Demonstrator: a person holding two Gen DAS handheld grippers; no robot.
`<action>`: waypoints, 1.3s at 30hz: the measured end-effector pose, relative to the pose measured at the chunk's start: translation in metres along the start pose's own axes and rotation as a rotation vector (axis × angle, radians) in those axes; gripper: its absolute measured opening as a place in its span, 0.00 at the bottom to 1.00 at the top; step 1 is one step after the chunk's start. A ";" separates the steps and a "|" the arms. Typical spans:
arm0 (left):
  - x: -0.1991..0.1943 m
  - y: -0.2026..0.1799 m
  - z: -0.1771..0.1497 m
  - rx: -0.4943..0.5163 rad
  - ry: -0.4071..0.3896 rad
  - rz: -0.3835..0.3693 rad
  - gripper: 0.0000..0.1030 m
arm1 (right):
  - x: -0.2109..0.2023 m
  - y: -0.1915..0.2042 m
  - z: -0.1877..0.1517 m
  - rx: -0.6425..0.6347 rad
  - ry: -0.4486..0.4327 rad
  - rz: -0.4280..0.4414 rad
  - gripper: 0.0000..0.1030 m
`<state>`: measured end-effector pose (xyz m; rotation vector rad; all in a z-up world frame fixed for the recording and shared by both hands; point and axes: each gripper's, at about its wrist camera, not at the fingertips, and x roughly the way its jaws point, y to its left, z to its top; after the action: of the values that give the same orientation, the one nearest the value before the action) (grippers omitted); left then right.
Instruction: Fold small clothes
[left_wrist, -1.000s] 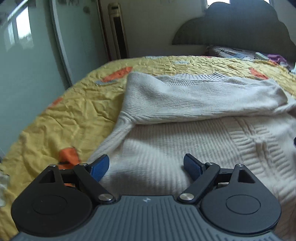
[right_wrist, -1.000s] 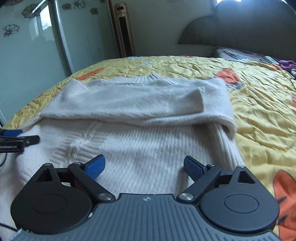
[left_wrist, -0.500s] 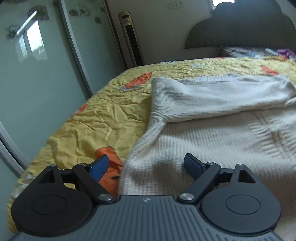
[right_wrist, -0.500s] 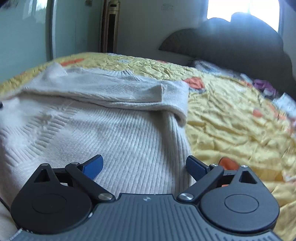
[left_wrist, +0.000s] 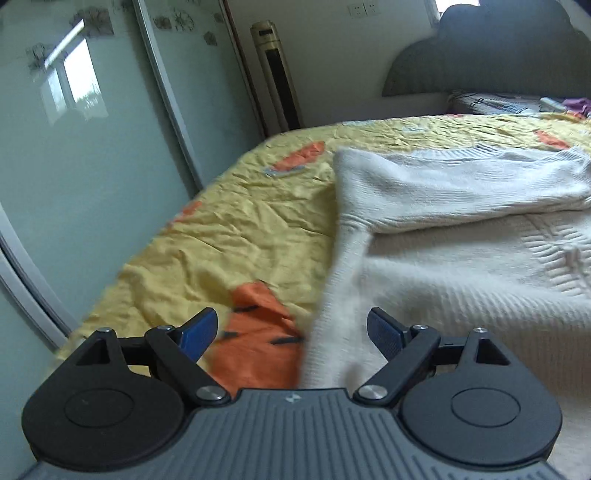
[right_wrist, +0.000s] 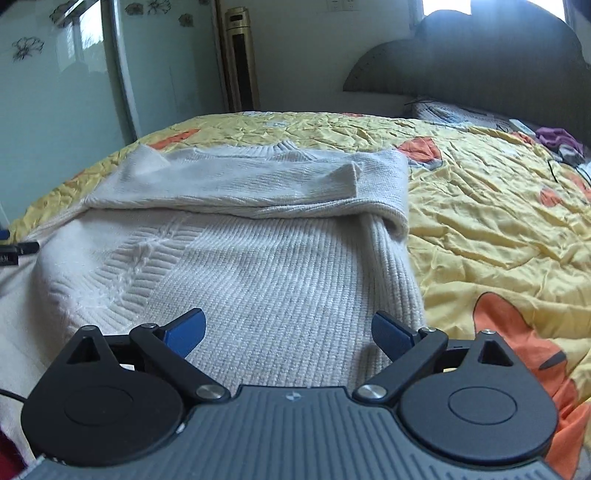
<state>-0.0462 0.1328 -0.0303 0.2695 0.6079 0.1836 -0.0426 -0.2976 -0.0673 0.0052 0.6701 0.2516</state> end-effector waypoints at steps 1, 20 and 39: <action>-0.002 0.004 0.001 0.023 -0.014 0.045 0.86 | -0.001 -0.001 0.000 -0.009 0.001 -0.007 0.95; -0.039 -0.026 -0.006 -0.001 0.043 -0.307 0.87 | -0.008 0.019 -0.024 -0.085 0.076 0.047 0.97; -0.045 -0.062 -0.009 0.019 0.111 -0.243 0.87 | -0.028 0.023 -0.026 -0.056 0.053 0.068 0.98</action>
<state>-0.0823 0.0643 -0.0321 0.2025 0.7468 -0.0417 -0.0850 -0.2839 -0.0687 -0.0321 0.7163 0.3364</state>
